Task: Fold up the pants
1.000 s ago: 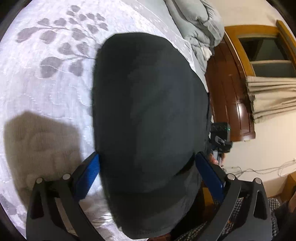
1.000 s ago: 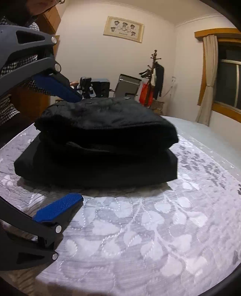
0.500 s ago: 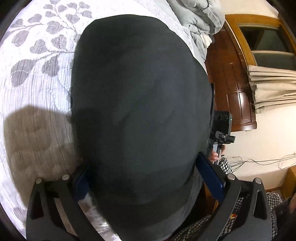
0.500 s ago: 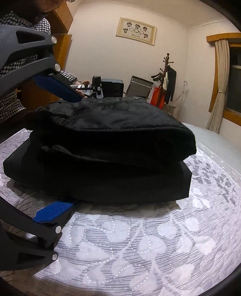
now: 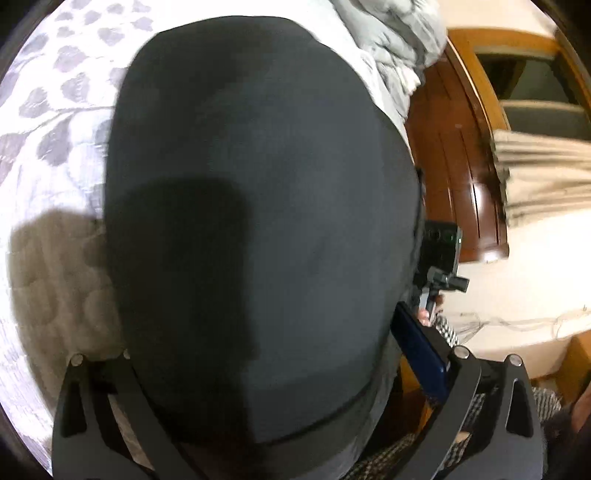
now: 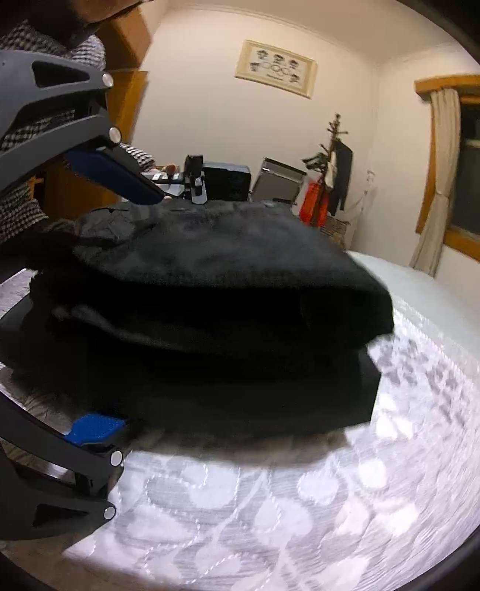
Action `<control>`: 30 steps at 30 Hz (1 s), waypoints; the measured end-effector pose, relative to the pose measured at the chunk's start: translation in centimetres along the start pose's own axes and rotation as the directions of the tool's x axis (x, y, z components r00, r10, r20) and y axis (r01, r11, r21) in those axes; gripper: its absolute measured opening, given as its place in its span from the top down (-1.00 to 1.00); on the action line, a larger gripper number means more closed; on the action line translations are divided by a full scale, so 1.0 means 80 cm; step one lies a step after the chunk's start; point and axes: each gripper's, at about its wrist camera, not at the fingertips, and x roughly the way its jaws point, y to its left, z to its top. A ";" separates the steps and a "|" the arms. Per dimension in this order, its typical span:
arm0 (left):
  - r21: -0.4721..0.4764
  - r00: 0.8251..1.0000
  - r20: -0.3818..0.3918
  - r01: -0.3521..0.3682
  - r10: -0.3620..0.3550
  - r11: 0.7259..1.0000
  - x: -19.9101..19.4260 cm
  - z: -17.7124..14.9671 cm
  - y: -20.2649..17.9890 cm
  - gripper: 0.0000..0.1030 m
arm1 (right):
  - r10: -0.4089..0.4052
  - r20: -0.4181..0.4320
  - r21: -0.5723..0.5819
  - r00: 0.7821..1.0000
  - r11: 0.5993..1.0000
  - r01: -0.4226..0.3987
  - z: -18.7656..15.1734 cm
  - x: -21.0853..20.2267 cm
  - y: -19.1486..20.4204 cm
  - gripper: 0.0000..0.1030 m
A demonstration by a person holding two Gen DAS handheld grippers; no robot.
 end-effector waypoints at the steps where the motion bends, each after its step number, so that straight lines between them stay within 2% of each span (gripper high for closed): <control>1: 0.015 1.000 -0.007 0.014 -0.014 1.000 0.000 -0.003 -0.001 -0.94 | 0.008 0.005 0.001 1.000 1.000 -0.008 0.000 -0.002 -0.001 -0.88; 3: 0.024 1.000 -0.018 0.024 -0.023 0.999 0.003 -0.004 0.004 -0.94 | 0.020 0.015 0.034 1.000 0.999 -0.020 0.001 -0.003 -0.012 -0.78; 6: -0.002 1.000 -0.023 -0.003 0.003 1.000 0.015 -0.002 0.008 -0.94 | 0.021 0.028 0.073 0.999 0.997 -0.023 0.005 -0.001 -0.023 -0.57; 9: -0.015 1.000 -0.018 0.002 -0.003 1.000 0.013 -0.002 0.009 -0.93 | 0.007 0.031 0.069 0.999 0.998 -0.009 0.004 -0.005 -0.023 -0.44; 11: -0.016 1.000 -0.001 0.017 -0.017 1.000 0.009 -0.002 0.011 -0.93 | 0.000 0.039 0.069 0.999 0.998 -0.002 0.003 -0.009 -0.026 -0.29; 17: -0.047 1.000 0.019 0.020 -0.020 0.999 -0.002 -0.004 0.021 -0.82 | 0.006 0.052 0.078 0.999 0.997 -0.010 -0.001 -0.013 -0.028 -0.29; 19: -0.066 1.000 0.013 0.020 -0.019 0.998 -0.002 -0.003 0.024 -0.62 | -0.002 0.060 0.065 0.998 0.998 -0.002 -0.005 -0.014 -0.027 -0.25; 23: -0.086 1.000 0.015 0.026 -0.025 0.996 -0.004 -0.003 0.024 -0.35 | -0.006 0.081 0.039 0.997 0.999 0.003 -0.009 -0.018 -0.018 0.04; 25: -0.077 0.999 0.031 0.042 -0.040 0.996 -0.008 -0.004 0.022 -0.13 | -0.018 0.096 0.032 0.995 0.999 0.015 -0.012 -0.020 -0.010 0.10; 30: -0.056 0.996 0.062 0.075 -0.071 0.996 -0.009 -0.011 0.016 0.14 | -0.045 0.122 0.005 0.992 0.999 0.044 -0.017 -0.026 0.012 0.16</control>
